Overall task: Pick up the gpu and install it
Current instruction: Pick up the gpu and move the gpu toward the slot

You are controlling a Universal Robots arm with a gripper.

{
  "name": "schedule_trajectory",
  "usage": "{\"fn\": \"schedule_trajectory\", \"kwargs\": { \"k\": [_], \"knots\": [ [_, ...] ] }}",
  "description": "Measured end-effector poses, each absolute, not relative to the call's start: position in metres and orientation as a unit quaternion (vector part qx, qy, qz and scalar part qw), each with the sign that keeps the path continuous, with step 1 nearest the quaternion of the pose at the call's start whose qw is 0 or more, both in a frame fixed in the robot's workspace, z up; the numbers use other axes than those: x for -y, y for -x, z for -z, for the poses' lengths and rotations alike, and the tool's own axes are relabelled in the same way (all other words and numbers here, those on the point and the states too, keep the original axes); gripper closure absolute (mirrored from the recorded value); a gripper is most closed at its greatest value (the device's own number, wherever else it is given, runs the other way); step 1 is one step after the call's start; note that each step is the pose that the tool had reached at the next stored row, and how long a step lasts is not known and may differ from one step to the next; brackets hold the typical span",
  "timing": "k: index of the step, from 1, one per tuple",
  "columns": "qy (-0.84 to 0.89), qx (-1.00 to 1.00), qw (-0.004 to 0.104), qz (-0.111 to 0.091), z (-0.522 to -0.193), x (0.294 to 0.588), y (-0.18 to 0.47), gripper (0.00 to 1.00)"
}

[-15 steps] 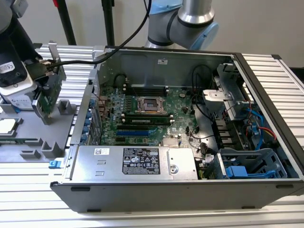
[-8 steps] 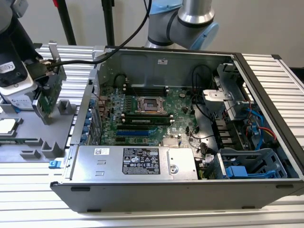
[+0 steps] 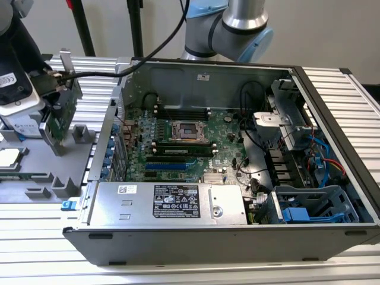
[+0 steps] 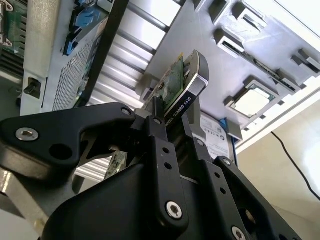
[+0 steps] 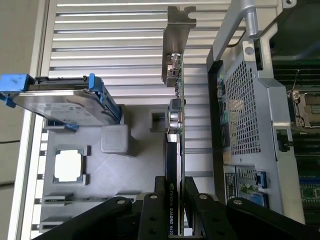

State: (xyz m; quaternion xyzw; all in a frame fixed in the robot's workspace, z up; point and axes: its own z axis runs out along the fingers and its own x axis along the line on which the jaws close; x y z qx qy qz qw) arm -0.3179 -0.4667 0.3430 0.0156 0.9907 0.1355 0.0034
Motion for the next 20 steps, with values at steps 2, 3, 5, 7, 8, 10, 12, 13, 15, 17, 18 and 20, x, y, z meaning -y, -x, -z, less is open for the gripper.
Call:
{"fn": "schedule_trajectory", "kwargs": {
  "k": [2, 3, 5, 7, 8, 10, 12, 13, 15, 17, 18, 20],
  "knots": [
    [-0.016, -0.991, 0.003, -0.136, -0.345, 0.467, 0.318, 1.0],
    [-0.016, -0.991, 0.003, -0.135, -0.346, 0.467, 0.318, 1.0],
    [-0.016, -0.991, 0.003, -0.136, -0.347, 0.467, 0.318, 1.0],
    [-0.016, -0.991, 0.003, -0.136, -0.349, 0.467, 0.318, 1.0],
    [-0.016, -0.991, 0.003, -0.136, -0.35, 0.467, 0.318, 1.0],
    [-0.016, -0.991, 0.003, -0.135, -0.352, 0.467, 0.318, 1.0],
    [-0.016, -0.991, 0.003, -0.135, -0.353, 0.467, 0.318, 1.0],
    [-0.016, -0.991, 0.003, -0.135, -0.354, 0.467, 0.318, 1.0],
    [-0.016, -0.991, 0.003, -0.135, -0.356, 0.467, 0.318, 1.0],
    [-0.016, -0.991, 0.003, -0.135, -0.358, 0.467, 0.318, 1.0],
    [-0.016, -0.991, 0.003, -0.136, -0.359, 0.467, 0.318, 1.0],
    [-0.016, -0.991, 0.003, -0.135, -0.362, 0.467, 0.318, 1.0]
  ]
}}
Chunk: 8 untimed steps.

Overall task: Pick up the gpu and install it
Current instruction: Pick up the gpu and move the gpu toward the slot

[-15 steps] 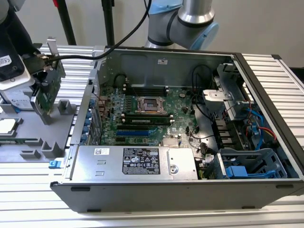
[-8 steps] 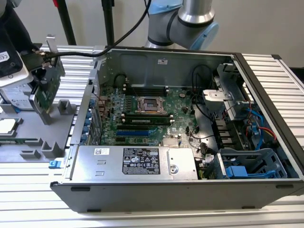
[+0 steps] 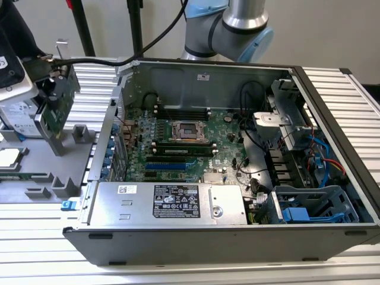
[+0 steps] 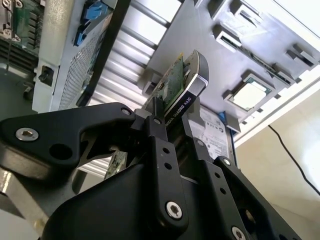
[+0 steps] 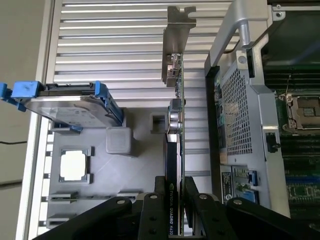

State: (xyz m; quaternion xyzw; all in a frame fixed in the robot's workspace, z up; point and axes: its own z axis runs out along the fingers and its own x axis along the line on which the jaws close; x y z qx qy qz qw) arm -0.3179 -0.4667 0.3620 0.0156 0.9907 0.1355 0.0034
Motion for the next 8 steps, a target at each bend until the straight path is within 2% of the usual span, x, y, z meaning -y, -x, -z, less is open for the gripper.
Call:
{"fn": "schedule_trajectory", "kwargs": {
  "k": [8],
  "knots": [
    [-0.016, -0.991, 0.003, -0.135, -0.373, 0.467, 0.318, 1.0]
  ]
}}
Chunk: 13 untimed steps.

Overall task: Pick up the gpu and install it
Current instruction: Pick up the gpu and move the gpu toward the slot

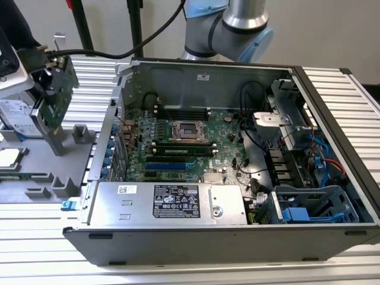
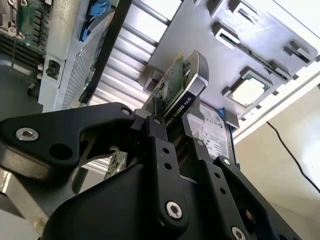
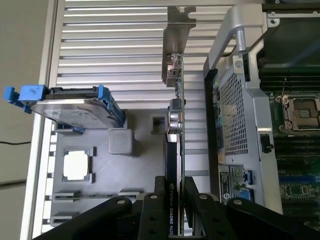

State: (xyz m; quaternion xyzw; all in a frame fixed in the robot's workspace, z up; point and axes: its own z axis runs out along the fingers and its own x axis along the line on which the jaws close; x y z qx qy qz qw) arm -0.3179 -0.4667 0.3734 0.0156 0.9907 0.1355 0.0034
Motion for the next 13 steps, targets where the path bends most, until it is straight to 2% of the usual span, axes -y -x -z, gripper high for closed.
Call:
{"fn": "schedule_trajectory", "kwargs": {
  "k": [13],
  "knots": [
    [-0.016, -0.991, 0.003, -0.136, -0.393, 0.467, 0.318, 1.0]
  ]
}}
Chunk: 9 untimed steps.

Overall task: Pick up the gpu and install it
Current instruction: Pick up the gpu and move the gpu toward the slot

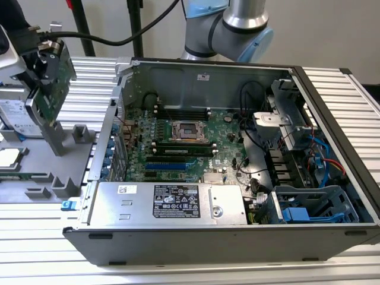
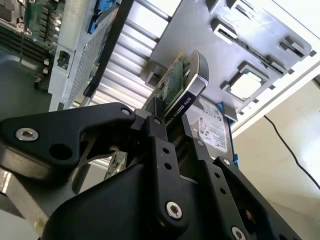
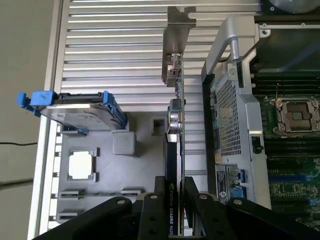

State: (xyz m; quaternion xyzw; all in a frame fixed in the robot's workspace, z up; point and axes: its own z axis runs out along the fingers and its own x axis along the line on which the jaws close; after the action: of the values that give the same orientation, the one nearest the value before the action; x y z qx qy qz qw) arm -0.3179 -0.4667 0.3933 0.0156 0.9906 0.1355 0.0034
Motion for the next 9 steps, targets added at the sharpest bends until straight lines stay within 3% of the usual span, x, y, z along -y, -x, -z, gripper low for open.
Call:
{"fn": "schedule_trajectory", "kwargs": {
  "k": [9],
  "knots": [
    [-0.016, -0.991, 0.003, -0.135, -0.4043, 0.4667, 0.3179, 1.0]
  ]
}}
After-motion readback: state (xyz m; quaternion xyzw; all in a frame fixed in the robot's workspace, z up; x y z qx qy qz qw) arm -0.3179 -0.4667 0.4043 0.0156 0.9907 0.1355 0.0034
